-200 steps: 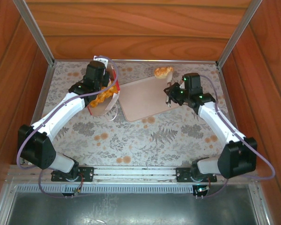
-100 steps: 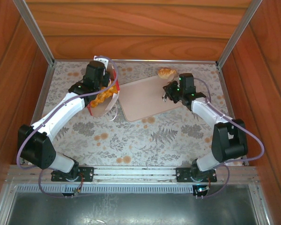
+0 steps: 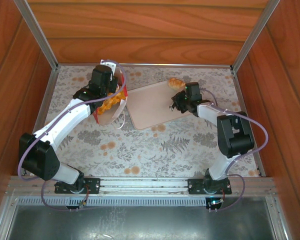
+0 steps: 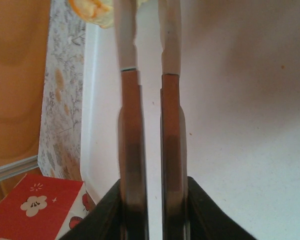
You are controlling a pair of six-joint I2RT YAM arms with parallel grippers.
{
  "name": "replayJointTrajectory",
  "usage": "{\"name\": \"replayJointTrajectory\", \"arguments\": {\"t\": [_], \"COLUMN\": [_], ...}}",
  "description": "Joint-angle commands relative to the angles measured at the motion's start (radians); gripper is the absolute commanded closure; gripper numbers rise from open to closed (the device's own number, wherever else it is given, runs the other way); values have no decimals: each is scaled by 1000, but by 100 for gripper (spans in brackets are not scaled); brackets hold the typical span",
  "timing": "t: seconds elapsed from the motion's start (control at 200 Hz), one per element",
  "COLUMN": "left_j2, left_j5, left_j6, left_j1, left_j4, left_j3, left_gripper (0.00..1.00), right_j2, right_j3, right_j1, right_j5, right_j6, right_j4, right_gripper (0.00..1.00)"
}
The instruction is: Take the fake bread out of the paper bag
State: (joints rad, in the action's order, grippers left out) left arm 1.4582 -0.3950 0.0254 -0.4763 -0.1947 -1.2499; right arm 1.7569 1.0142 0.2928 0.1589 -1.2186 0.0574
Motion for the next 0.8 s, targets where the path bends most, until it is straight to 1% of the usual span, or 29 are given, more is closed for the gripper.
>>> {"name": "replayJointTrajectory", "arguments": {"t": [0.0, 0.055, 0.15, 0.21, 0.23, 0.315, 0.46, 0.5, 0.64, 0.795], "left_j2": [-21, -18, -19, -23, -23, -30, -35, -37, -41, -40], "left_j5": [22, 22, 22, 22, 20, 16, 15, 16, 10, 10], "left_j6": [0, 1, -3, -4, -4, -6, -5, -5, -4, -7], "left_j1": [-4, -5, -4, -5, -4, -5, -4, -4, -3, -5], "left_j4": [32, 32, 31, 32, 31, 35, 38, 38, 44, 55], "left_j3": [-2, -3, -1, 3, 5, 12, 12, 12, 16, 27], "left_gripper": [100, 100, 100, 100, 100, 100, 100, 100, 100, 100], "right_j2": [1, -16, -64, -88, -125, -168, -215, -233, -282, -269], "right_j3": [5, -10, -42, -61, -68, -100, -111, -109, -68, 43], "right_j1": [-5, -6, -6, -6, -6, -6, -6, -6, -6, -6], "right_j5": [59, 69, 82, 83, 83, 96, 136, 146, 182, 229], "right_j6": [-22, -27, -25, -21, -22, -22, -12, -4, 64, 193], "right_j4": [24, 9, -15, -40, -48, -58, -106, -121, -208, -338], "right_gripper": [61, 54, 44, 40, 39, 37, 38, 39, 58, 68]}}
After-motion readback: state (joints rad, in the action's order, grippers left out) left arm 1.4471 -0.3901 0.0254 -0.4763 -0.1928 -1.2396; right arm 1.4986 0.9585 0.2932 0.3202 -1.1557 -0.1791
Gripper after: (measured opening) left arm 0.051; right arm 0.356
